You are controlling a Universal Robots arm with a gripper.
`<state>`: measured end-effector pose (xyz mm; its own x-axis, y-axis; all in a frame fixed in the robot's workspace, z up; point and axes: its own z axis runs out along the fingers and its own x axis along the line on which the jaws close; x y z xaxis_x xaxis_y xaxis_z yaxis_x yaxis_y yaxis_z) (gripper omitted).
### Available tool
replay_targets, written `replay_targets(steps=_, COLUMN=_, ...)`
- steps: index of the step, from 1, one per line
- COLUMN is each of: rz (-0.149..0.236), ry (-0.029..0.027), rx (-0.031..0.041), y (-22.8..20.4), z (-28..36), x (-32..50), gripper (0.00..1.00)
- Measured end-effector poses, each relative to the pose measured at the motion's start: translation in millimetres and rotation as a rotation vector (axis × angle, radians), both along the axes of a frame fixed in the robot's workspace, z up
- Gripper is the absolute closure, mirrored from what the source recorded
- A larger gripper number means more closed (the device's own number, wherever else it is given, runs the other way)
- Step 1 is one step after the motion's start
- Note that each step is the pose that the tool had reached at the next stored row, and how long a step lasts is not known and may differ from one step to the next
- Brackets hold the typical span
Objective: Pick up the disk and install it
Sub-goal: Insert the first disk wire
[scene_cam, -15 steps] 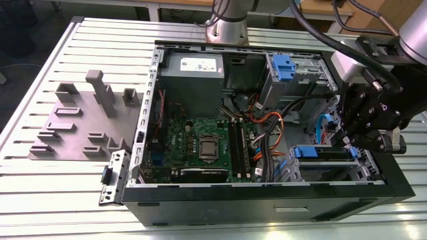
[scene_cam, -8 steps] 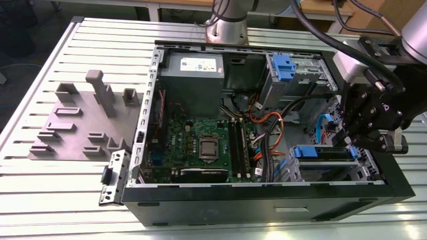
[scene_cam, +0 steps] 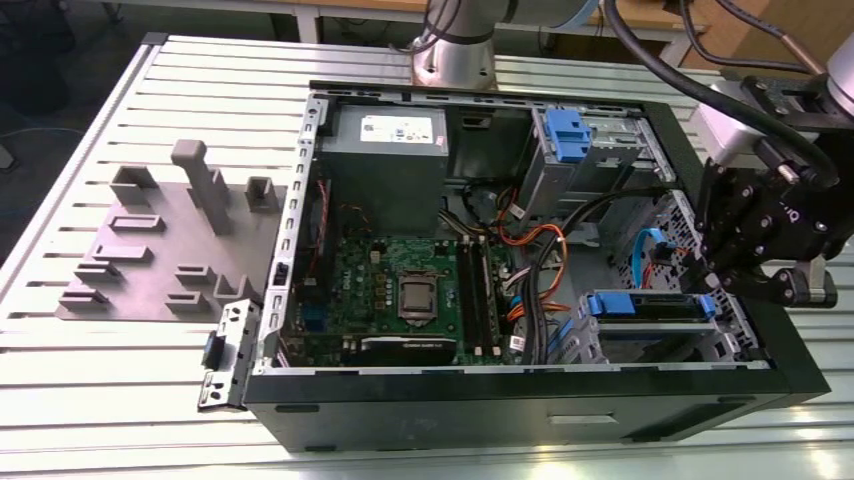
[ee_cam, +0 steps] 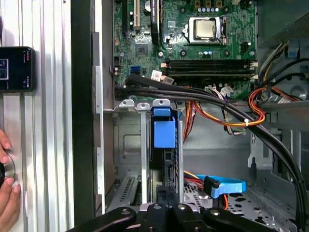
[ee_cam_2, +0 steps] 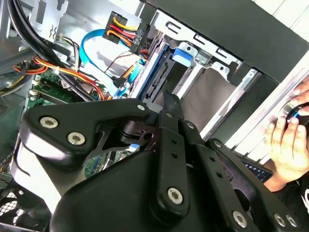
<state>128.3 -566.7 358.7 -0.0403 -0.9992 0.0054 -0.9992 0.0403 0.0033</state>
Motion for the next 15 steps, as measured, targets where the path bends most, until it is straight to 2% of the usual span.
replay_targets(steps=9, rz=0.000, ry=0.0000, rx=0.0004, y=0.9, z=3.0, x=0.9, gripper=0.89)
replay_targets(steps=11, rz=0.000, ry=-0.0001, rx=0.0000, y=2.9, z=3.1, x=2.8, gripper=0.89)
replay_targets(steps=15, rz=0.000, ry=0.0000, rx=-0.0001, y=10.0, z=2.7, x=8.7, gripper=0.89)
